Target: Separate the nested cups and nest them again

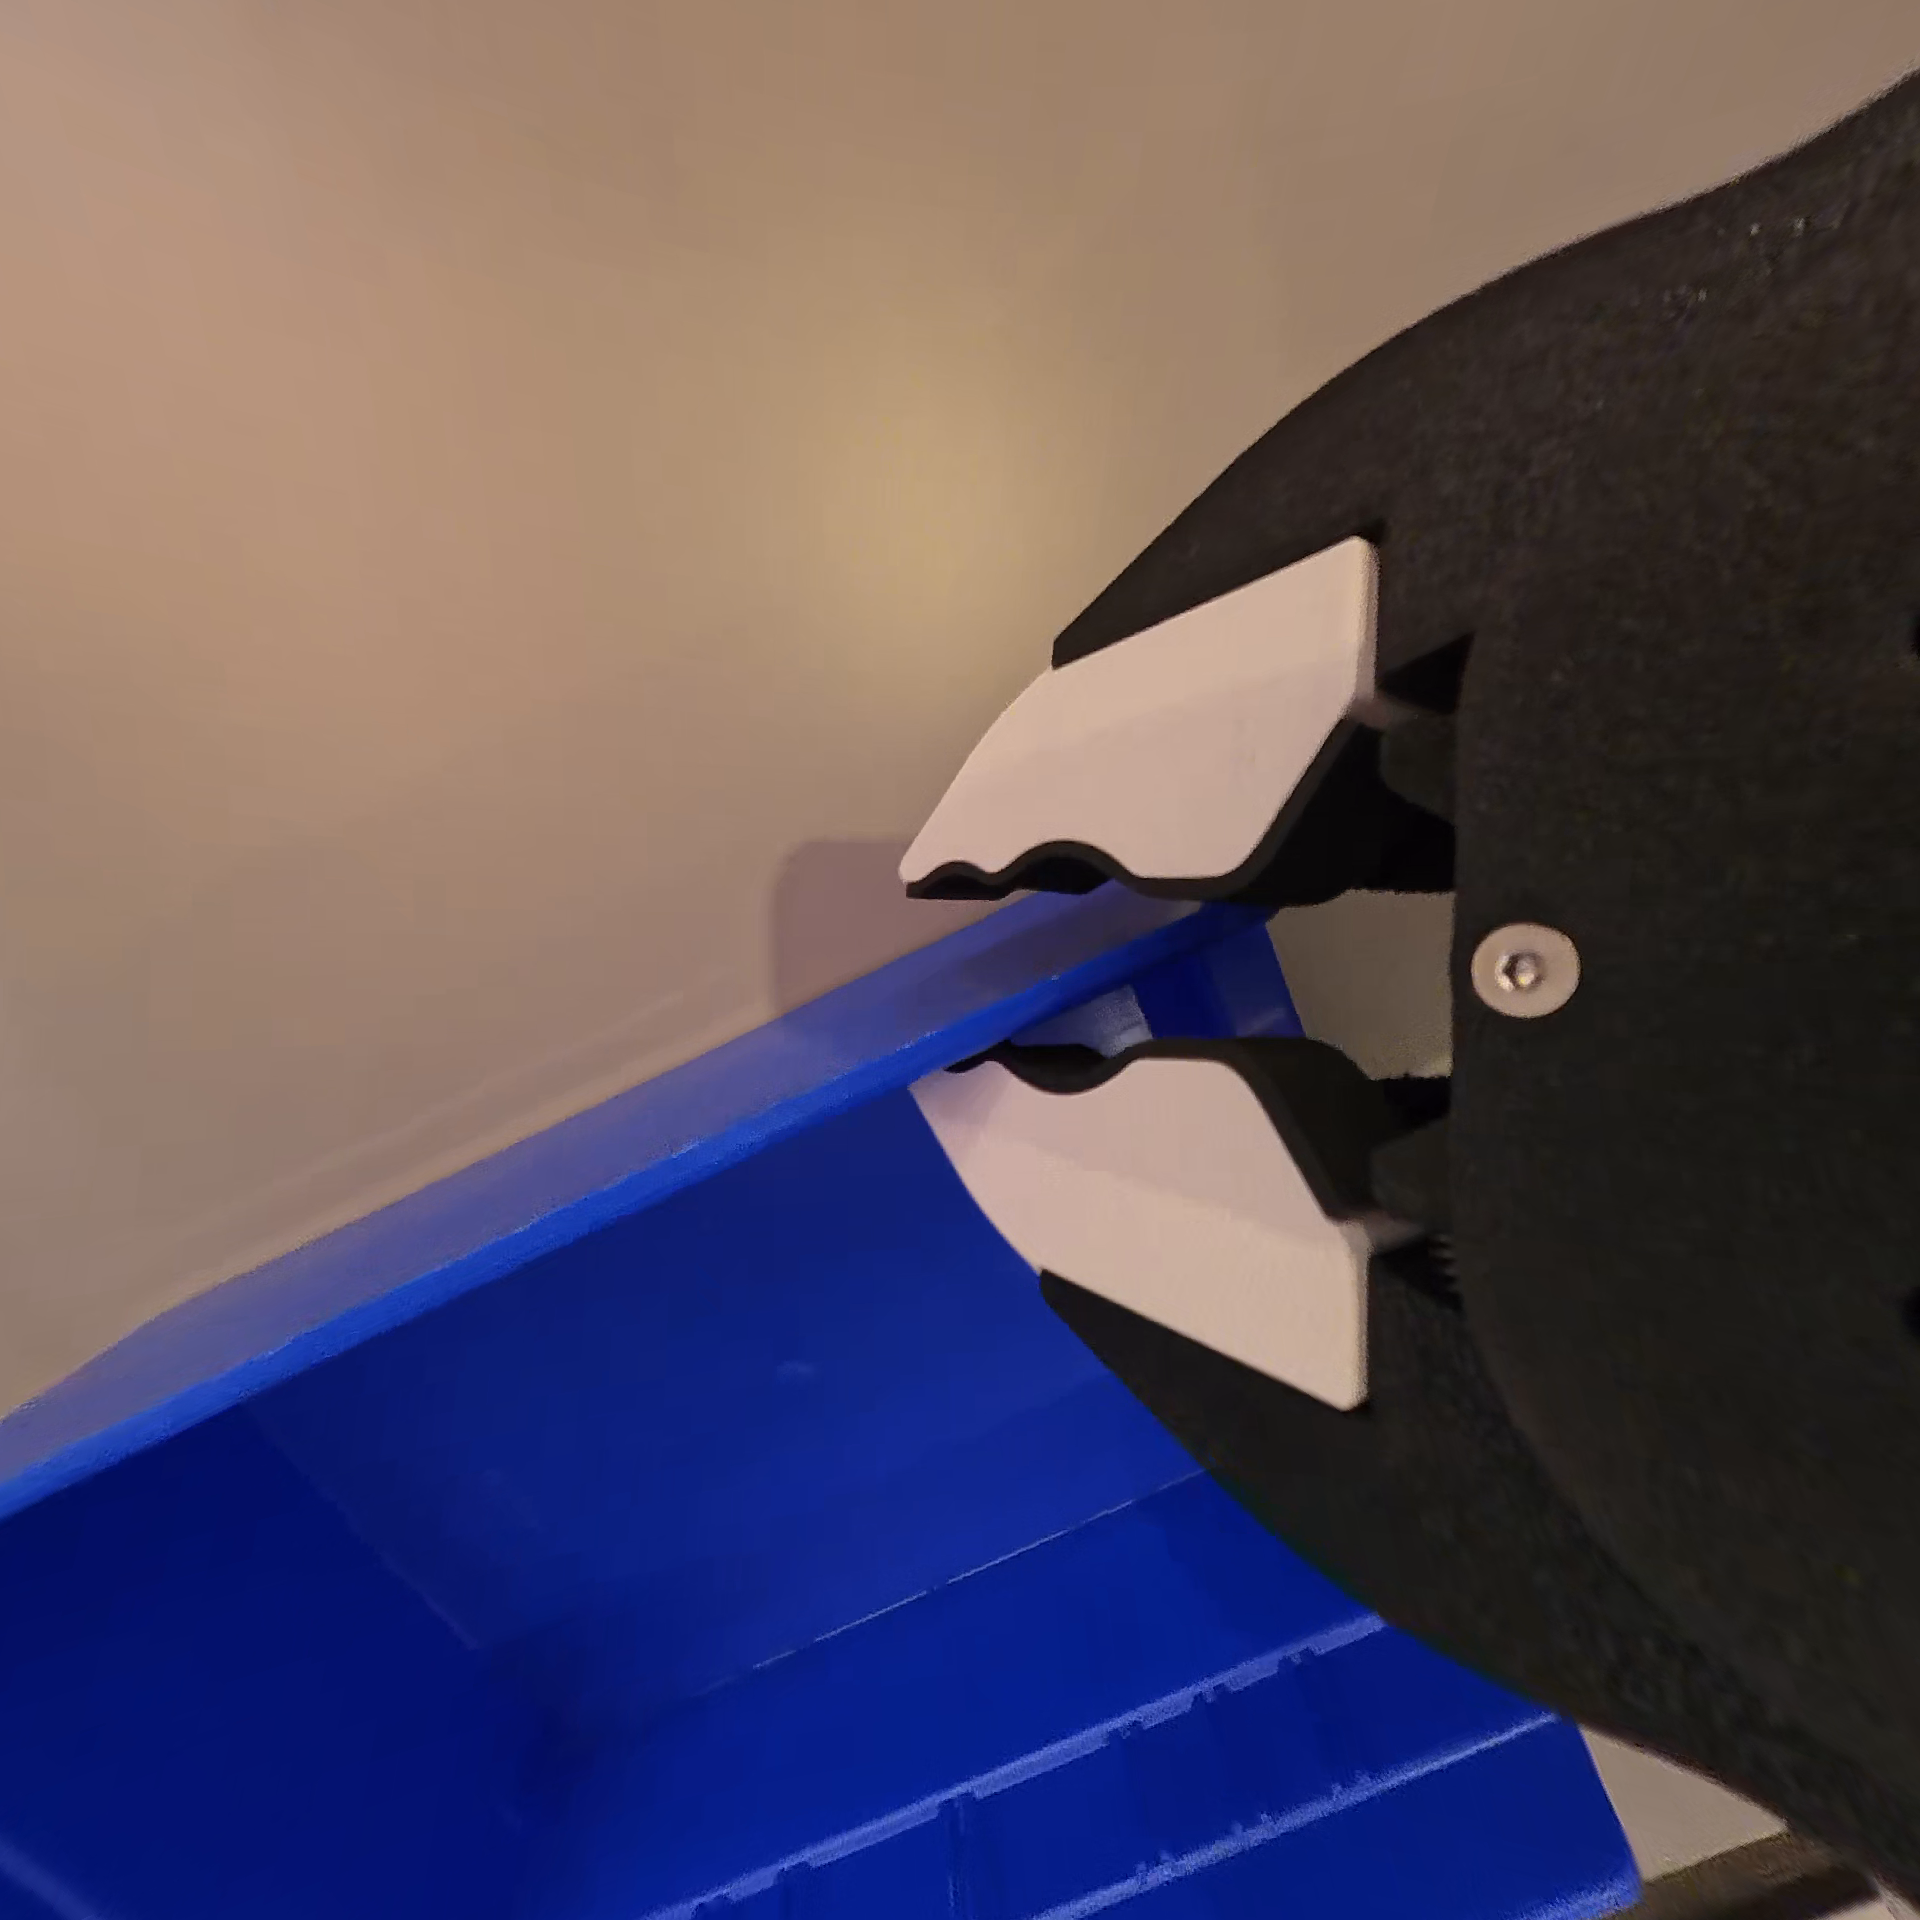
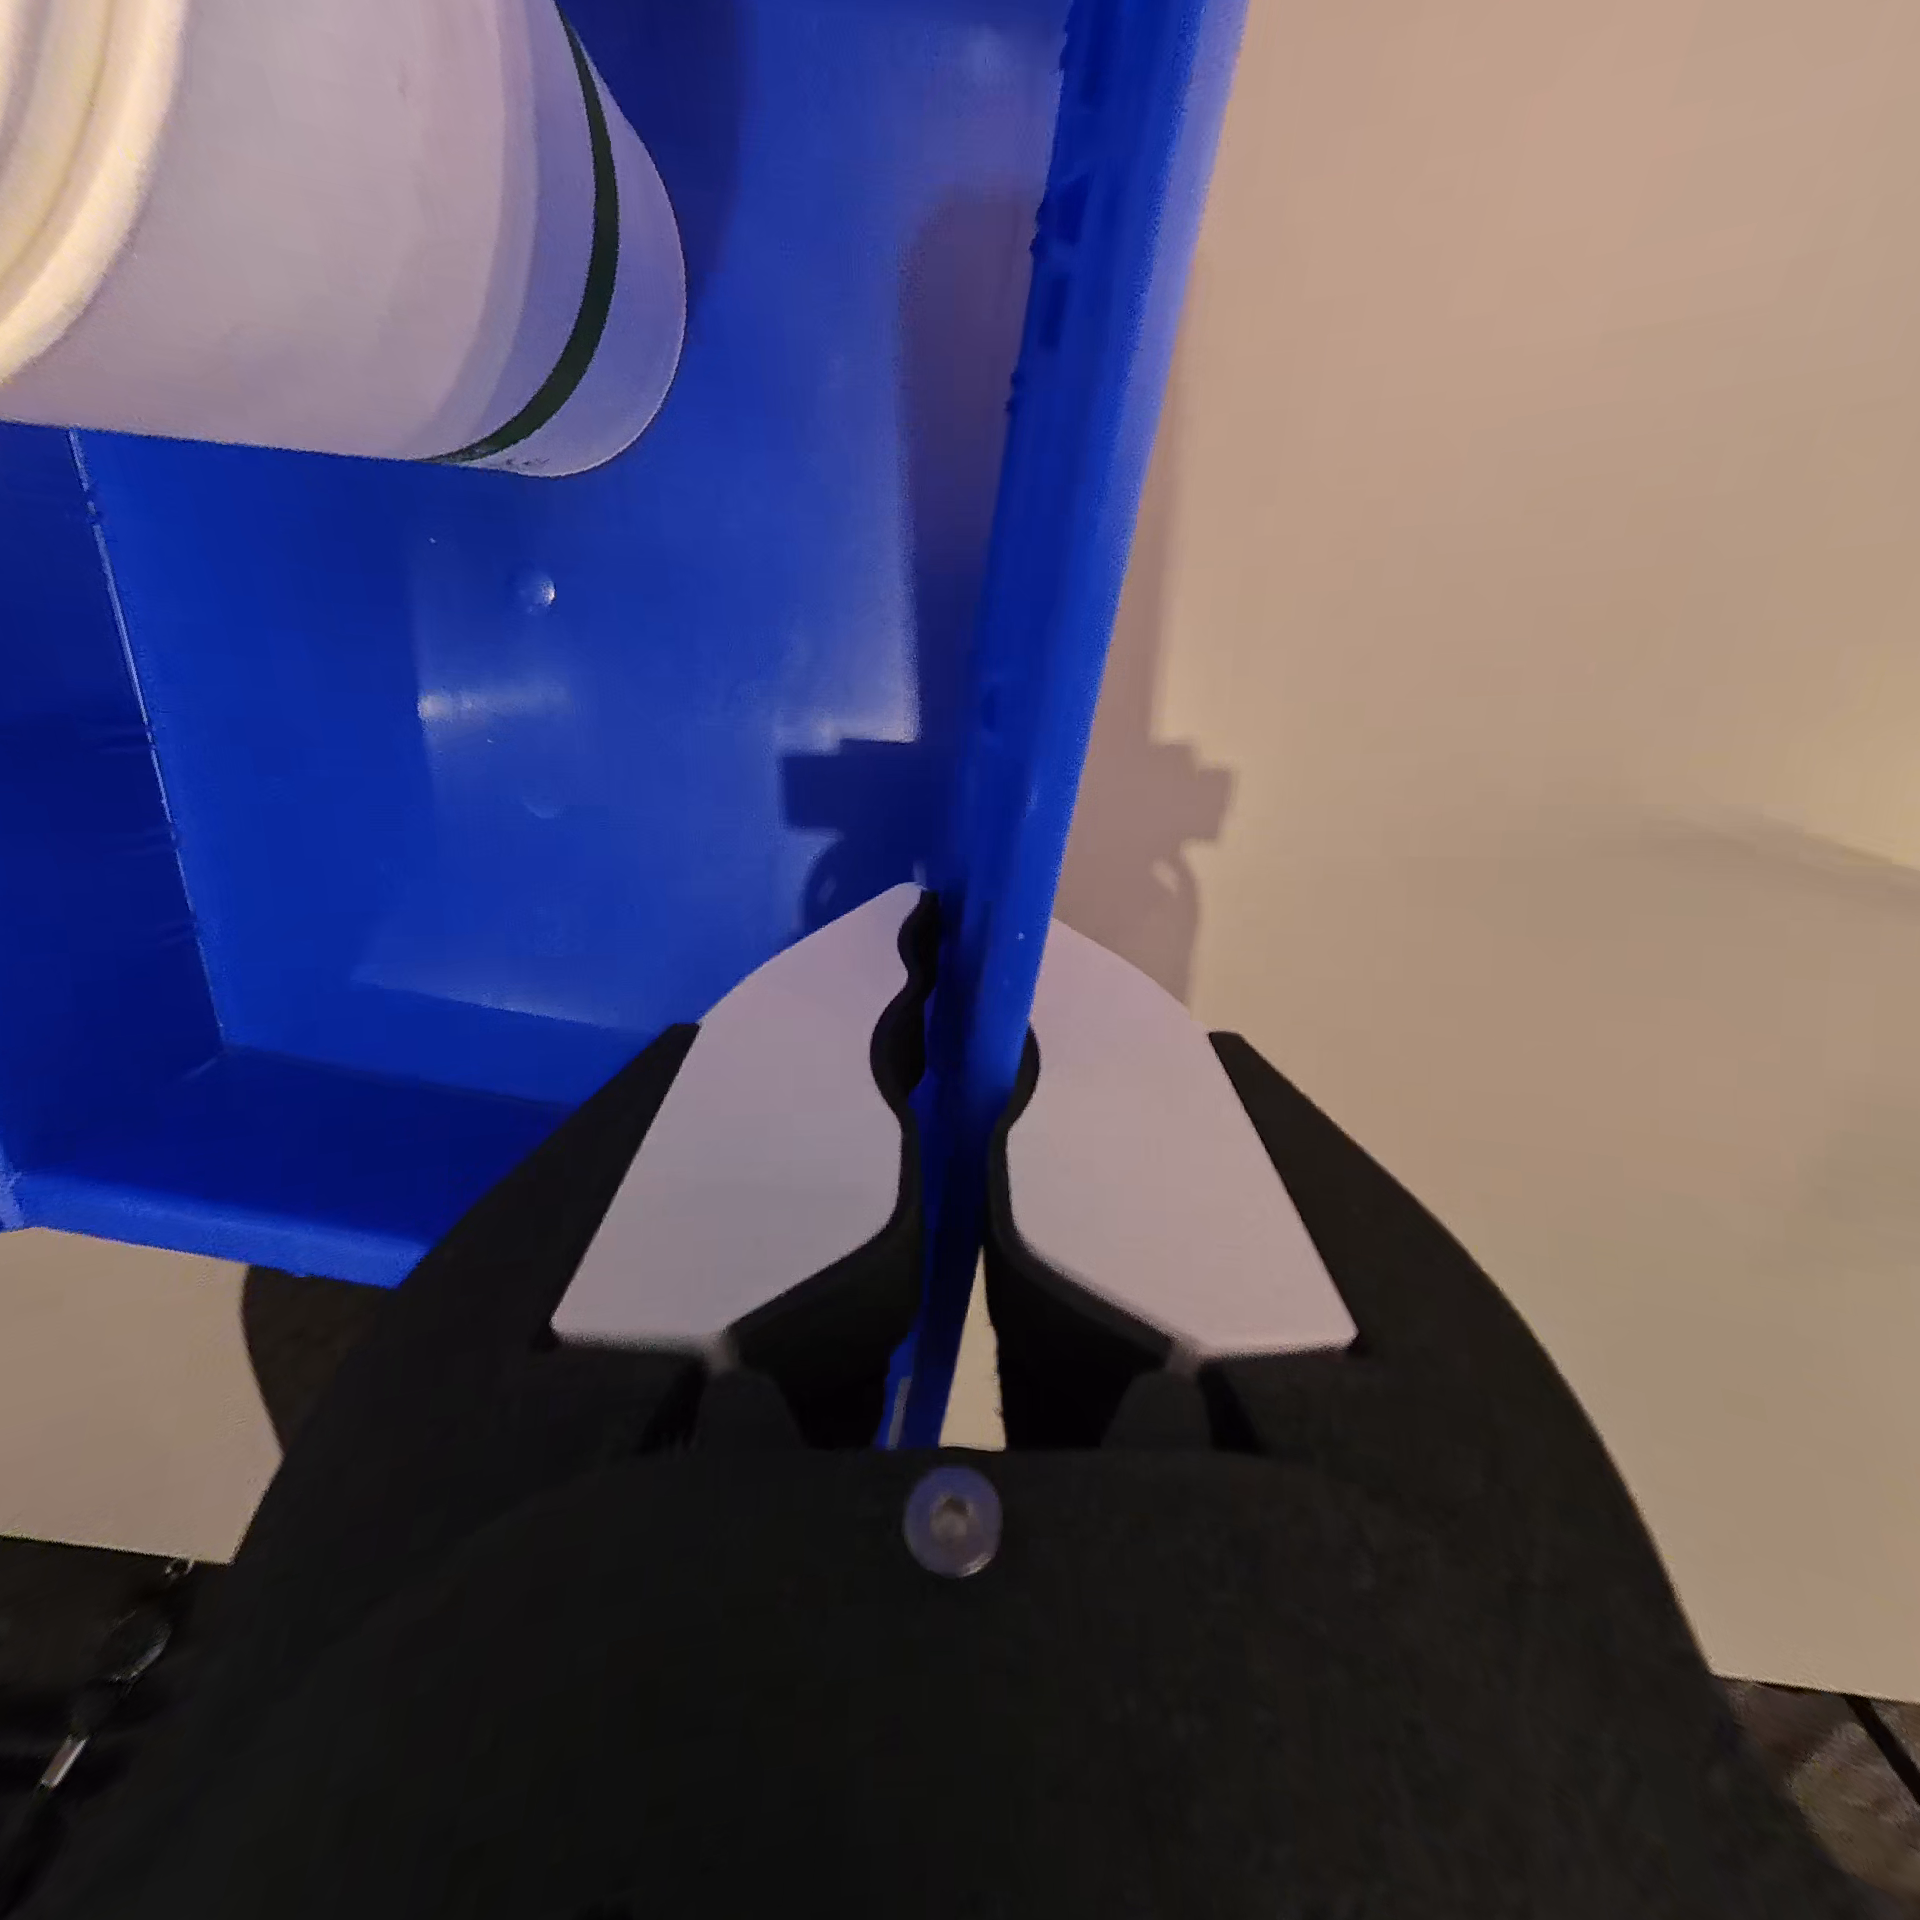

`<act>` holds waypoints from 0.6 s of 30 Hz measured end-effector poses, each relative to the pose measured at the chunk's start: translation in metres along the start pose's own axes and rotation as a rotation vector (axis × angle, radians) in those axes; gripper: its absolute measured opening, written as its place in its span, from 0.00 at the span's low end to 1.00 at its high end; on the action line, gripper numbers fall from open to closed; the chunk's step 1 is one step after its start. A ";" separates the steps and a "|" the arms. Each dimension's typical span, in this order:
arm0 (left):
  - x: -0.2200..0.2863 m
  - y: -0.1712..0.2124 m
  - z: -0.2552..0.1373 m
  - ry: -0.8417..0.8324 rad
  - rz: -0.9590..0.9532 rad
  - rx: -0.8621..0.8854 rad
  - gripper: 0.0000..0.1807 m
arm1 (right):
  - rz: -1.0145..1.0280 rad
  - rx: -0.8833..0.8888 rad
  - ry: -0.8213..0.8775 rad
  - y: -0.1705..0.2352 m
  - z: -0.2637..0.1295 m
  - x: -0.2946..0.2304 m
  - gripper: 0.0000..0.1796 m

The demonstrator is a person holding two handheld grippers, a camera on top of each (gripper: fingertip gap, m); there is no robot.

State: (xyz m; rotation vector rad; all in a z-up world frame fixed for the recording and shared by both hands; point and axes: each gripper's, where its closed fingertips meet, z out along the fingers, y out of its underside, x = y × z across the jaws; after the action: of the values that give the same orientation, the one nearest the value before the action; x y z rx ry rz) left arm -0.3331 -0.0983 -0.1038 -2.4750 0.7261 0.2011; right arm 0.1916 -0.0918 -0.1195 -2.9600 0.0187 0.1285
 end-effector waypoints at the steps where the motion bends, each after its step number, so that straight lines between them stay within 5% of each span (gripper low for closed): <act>1: 0.008 -0.003 -0.001 -0.001 0.012 0.013 0.14 | -0.011 0.001 -0.003 -0.003 0.001 -0.010 0.04; 11: 0.069 -0.028 -0.006 0.051 0.100 0.093 0.15 | -0.104 -0.019 -0.003 -0.017 0.009 -0.075 0.05; 18: 0.091 -0.039 -0.008 0.084 0.107 0.136 0.15 | 0.024 -0.015 -0.052 -0.037 0.016 -0.080 0.13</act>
State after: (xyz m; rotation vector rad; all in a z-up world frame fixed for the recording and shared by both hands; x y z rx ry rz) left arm -0.2359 -0.1168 -0.1051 -2.3289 0.8797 0.0841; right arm 0.1116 -0.0526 -0.1216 -2.9709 0.0465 0.2095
